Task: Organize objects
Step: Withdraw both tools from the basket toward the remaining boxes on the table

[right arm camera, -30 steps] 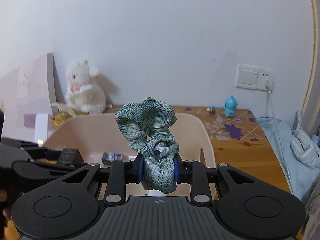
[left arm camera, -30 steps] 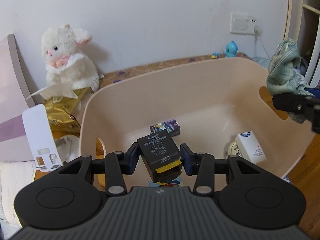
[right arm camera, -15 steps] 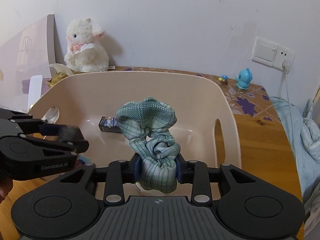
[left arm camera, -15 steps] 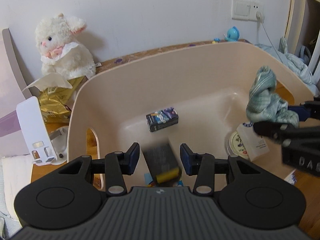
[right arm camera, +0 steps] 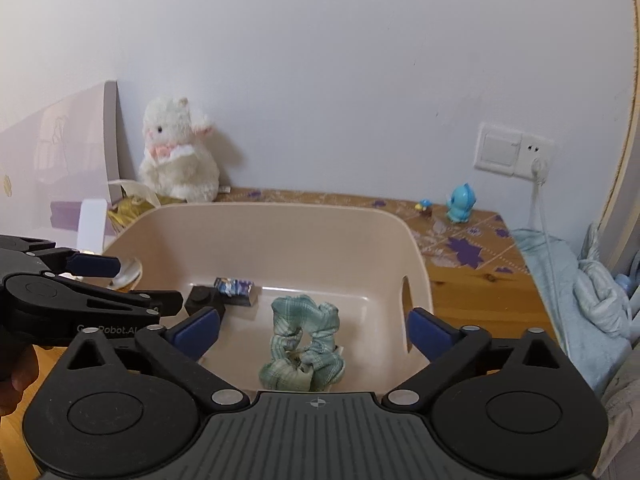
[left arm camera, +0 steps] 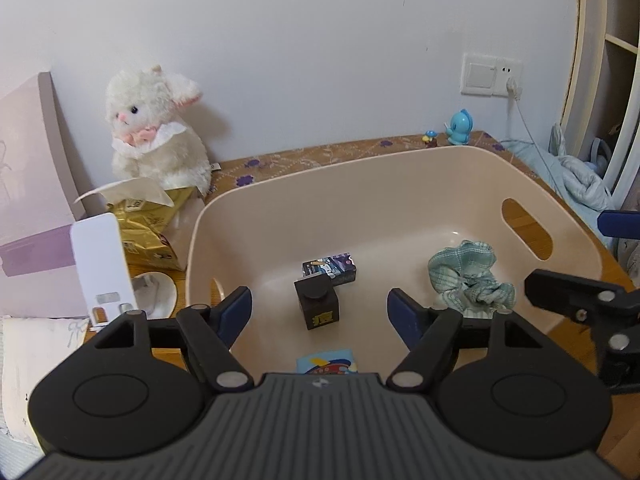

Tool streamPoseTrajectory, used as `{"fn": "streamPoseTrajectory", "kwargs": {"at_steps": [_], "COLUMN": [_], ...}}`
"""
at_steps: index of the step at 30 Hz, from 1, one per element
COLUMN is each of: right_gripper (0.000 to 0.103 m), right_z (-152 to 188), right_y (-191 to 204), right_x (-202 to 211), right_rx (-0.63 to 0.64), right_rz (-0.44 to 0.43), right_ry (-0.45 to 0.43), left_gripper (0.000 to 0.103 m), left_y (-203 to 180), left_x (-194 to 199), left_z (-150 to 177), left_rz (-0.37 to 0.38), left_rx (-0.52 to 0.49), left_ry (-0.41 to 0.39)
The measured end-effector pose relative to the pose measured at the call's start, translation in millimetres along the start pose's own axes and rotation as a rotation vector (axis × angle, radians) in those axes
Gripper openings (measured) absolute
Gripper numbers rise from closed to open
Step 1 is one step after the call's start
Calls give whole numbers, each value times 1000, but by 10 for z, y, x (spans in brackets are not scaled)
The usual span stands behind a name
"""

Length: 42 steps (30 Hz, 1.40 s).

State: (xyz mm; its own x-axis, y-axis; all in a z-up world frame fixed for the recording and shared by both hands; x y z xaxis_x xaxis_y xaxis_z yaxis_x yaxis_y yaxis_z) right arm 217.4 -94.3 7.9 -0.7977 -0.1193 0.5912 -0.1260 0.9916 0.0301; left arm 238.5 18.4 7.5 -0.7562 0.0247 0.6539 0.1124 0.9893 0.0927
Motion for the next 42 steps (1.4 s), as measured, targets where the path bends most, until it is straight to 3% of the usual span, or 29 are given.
{"fn": "streamPoseTrajectory", "kwargs": {"at_steps": [9, 23, 42], "right_gripper": [103, 103, 103], "right_z": [159, 673, 1212], "right_y": [-52, -92, -231], "right_x": [325, 573, 400], "right_rx": [-22, -33, -53], "right_rz": [9, 45, 62], "right_ry": [-1, 74, 213], "left_gripper": [78, 78, 78], "left_y": [18, -85, -345], "left_x": [356, 582, 326], "left_z": [152, 577, 1194], "left_rz": [2, 28, 119], "left_rx": [17, 13, 33], "left_ry": [-28, 10, 125]}}
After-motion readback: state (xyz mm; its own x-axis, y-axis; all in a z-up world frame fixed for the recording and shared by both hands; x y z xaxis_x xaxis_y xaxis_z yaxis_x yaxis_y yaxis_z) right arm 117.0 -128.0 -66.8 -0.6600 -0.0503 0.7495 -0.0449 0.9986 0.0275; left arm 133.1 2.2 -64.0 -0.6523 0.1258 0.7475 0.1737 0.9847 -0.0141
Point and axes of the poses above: each gripper's, at about its wrist camera, not at the fingertips, and x roughly against the way its jaws point, y to its left, z to its underside, the point moved 2 cm from there along -x, roughly the way its jaws point
